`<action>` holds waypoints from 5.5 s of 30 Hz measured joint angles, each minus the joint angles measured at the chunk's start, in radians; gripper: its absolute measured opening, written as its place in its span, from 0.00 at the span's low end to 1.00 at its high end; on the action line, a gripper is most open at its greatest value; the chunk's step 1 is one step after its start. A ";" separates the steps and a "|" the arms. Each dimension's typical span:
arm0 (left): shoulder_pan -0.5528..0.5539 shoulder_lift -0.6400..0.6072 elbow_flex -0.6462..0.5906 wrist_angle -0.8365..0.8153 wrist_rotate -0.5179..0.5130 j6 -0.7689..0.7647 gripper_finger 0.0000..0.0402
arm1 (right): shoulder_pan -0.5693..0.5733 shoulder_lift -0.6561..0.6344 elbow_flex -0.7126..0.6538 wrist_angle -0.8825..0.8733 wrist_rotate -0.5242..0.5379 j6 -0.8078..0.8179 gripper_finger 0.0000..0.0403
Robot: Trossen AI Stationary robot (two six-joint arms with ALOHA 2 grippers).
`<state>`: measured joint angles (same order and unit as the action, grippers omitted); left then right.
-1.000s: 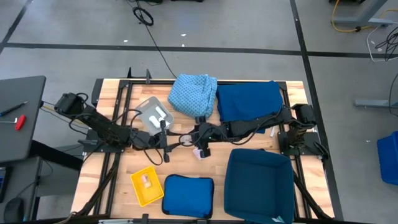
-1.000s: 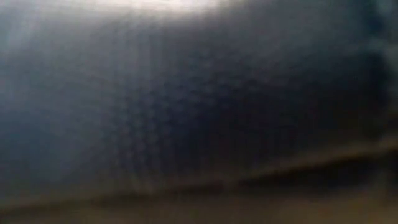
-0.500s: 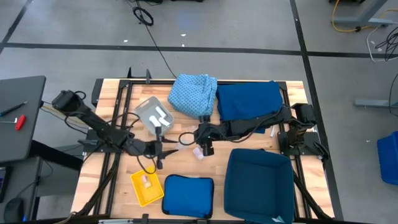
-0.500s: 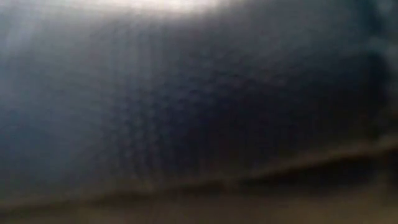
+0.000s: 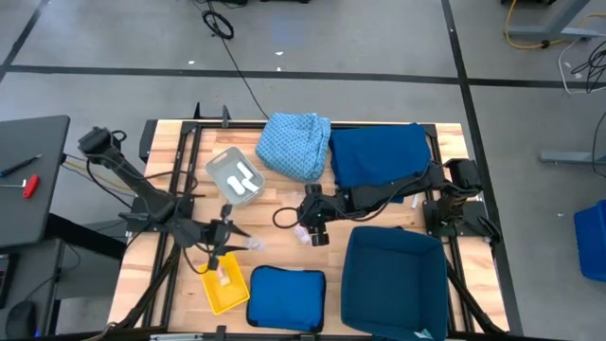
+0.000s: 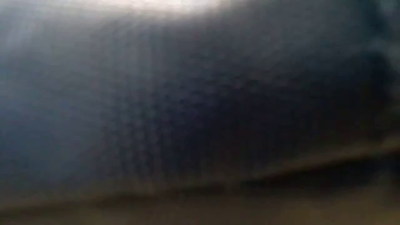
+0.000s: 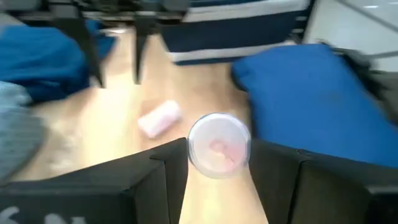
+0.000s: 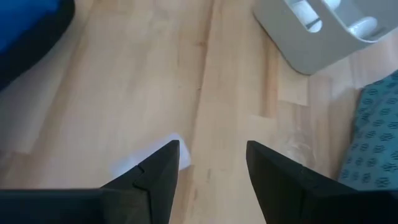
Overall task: Pick & place medical supplies in basket/bin
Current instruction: Put the top white medicine bottle into the yellow bin, then put the white medicine bottle into the yellow bin
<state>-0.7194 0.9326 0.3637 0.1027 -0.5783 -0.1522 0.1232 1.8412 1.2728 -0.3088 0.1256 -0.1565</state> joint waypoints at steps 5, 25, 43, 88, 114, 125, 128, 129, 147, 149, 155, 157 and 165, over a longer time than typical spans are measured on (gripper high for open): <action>-0.045 -0.042 0.000 -0.051 0.110 -0.058 0.37 | 0.012 0.000 0.000 -0.002 -0.017 0.049 0.49; -0.106 0.138 0.000 -0.101 0.579 -0.346 0.37 | 0.020 0.000 0.000 -0.048 -0.058 0.122 0.49; -0.104 0.195 0.000 -0.009 0.580 -0.377 0.68 | 0.013 0.000 0.000 -0.052 -0.080 0.243 0.57; 0.079 0.012 0.000 0.126 -0.077 0.144 0.68 | 0.016 0.171 -0.001 0.050 0.057 0.164 0.31; 0.190 0.013 -0.190 0.560 -0.072 0.159 0.68 | 0.016 0.163 -0.001 0.396 0.063 0.041 0.31; 0.189 0.015 -0.190 0.641 -0.020 0.225 0.68 | 0.016 0.105 0.000 0.542 0.083 -0.048 0.31; 0.191 0.027 -0.190 0.671 -0.017 0.244 0.68 | 0.016 0.094 0.000 0.556 0.086 -0.067 0.31; 0.191 0.029 -0.190 0.674 -0.021 0.247 0.68 | 0.016 0.093 0.000 0.569 0.087 -0.070 0.31; 0.296 0.056 -0.238 0.833 0.049 0.248 0.68 | 0.026 0.061 0.000 0.619 0.076 -0.111 0.31; 0.318 0.056 -0.238 0.849 0.103 0.251 0.68 | 0.026 0.061 0.000 0.627 0.077 -0.112 0.31; 0.367 0.094 -0.238 0.908 0.215 0.275 0.68 | 0.026 0.061 0.000 0.648 0.077 -0.122 0.31; 0.372 0.126 -0.238 0.953 0.249 0.300 0.67 | 0.026 0.061 0.000 0.649 0.077 -0.127 0.31; 0.374 0.303 -0.238 1.220 0.270 0.427 0.62 | 0.026 0.061 0.000 0.685 0.076 -0.141 0.31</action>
<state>-0.3450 1.2359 0.1257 1.3232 -0.3086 0.2746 0.1490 1.9026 1.2724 0.3763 0.2019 -0.2970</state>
